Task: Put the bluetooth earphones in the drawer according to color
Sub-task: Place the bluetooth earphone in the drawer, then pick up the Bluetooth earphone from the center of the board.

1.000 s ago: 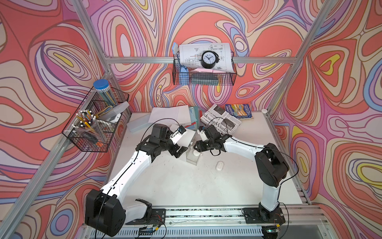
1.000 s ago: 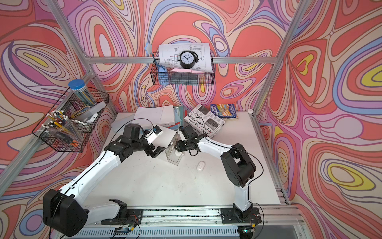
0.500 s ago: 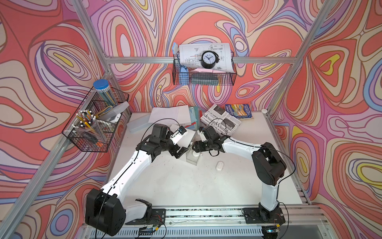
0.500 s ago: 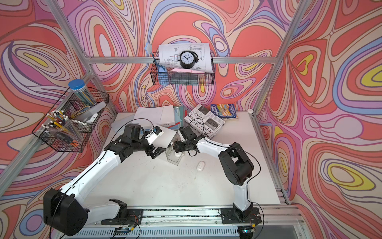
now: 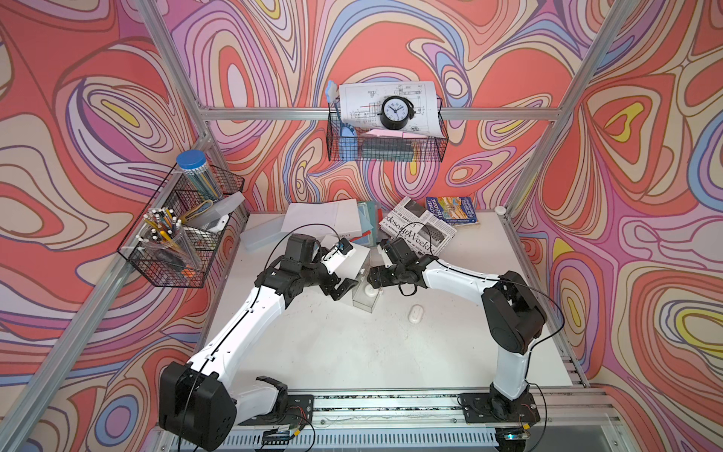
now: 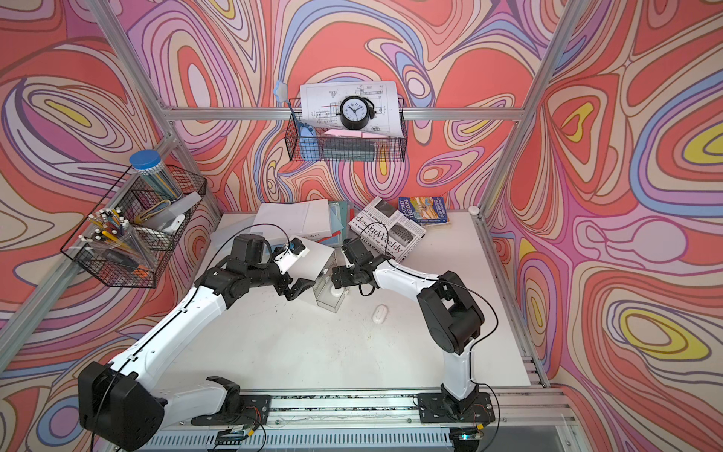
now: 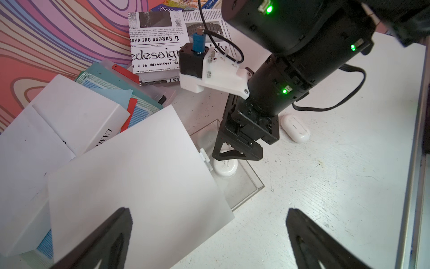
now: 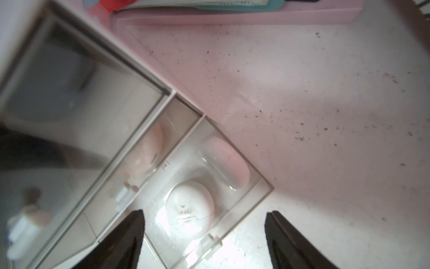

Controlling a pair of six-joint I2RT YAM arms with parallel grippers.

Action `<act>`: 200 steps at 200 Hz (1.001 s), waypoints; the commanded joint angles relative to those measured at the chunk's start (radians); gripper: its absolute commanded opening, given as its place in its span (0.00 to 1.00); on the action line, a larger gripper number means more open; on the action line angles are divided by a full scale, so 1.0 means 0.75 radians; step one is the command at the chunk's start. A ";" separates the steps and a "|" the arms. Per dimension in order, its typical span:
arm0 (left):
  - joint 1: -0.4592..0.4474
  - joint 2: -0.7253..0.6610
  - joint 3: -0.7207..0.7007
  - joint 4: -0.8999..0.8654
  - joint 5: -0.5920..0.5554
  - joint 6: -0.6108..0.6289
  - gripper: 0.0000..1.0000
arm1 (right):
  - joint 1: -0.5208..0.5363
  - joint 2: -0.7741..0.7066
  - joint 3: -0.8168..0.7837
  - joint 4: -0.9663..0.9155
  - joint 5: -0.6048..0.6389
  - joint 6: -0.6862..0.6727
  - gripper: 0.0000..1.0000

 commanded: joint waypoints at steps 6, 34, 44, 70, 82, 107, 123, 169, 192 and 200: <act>0.005 -0.023 0.023 0.006 0.079 -0.010 0.99 | -0.003 -0.069 0.028 -0.193 0.123 -0.018 0.85; 0.002 -0.025 0.018 0.026 0.106 -0.026 0.99 | -0.014 -0.107 0.007 -0.297 0.176 0.024 0.86; 0.000 -0.023 0.017 0.027 0.113 -0.029 0.98 | -0.020 -0.125 -0.004 -0.324 0.186 0.040 0.87; -0.010 -0.015 0.021 0.027 0.134 -0.033 0.98 | -0.038 -0.159 -0.042 -0.388 0.195 0.083 0.88; -0.021 -0.008 0.021 0.029 0.141 -0.036 0.98 | -0.044 -0.165 -0.055 -0.416 0.196 0.098 0.88; -0.049 0.007 0.020 0.030 0.148 -0.037 0.99 | -0.049 -0.165 -0.077 -0.470 0.190 0.135 0.88; -0.070 0.012 0.016 0.029 0.136 -0.026 0.98 | -0.050 -0.155 -0.092 -0.503 0.182 0.164 0.88; -0.123 0.028 0.005 0.043 0.147 -0.014 0.98 | -0.050 -0.159 -0.162 -0.538 0.168 0.255 0.88; -0.148 0.041 0.007 0.044 0.156 -0.021 0.98 | -0.050 -0.163 -0.180 -0.580 0.180 0.319 0.89; -0.159 0.048 0.007 0.042 0.156 -0.022 0.98 | -0.050 -0.164 -0.191 -0.586 0.170 0.345 0.89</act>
